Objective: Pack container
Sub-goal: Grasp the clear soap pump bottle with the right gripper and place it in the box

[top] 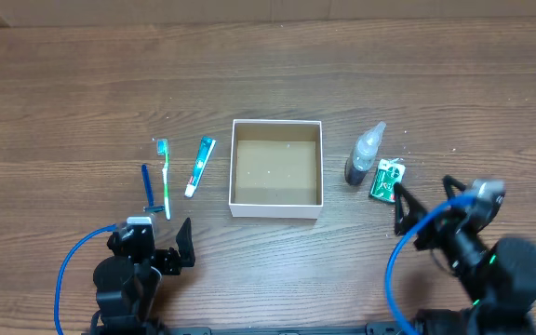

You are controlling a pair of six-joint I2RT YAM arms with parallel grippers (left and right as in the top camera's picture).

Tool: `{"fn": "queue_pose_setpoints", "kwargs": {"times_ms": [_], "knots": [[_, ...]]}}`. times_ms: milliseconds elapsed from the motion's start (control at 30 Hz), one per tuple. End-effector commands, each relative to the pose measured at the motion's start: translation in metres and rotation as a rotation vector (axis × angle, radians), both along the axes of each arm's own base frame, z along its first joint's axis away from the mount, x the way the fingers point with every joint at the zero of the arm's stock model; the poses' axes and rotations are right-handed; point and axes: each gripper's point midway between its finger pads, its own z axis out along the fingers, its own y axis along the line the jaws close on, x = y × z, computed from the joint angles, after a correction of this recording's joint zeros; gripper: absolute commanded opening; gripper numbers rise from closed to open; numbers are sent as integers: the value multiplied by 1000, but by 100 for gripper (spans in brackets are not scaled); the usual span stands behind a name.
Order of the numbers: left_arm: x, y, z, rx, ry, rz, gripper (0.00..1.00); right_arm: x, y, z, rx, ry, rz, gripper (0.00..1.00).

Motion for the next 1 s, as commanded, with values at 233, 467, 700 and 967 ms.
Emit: {"fn": "queue_pose_setpoints", "kwargs": {"times_ms": [233, 467, 700, 967], "knots": [[0, -3, 1, 5, -13, -22, 100, 69, 54, 126, 146, 254, 312, 100], [0, -3, 1, 5, -13, -22, 100, 135, 49, -9, 3, 689, -41, 100], [0, -3, 1, 5, -13, -22, 100, 140, 48, -107, 19, 1022, -197, 88], [0, -3, 1, 5, -13, -22, 100, 135, 47, -135, -7, 1119, -211, 54]]}}
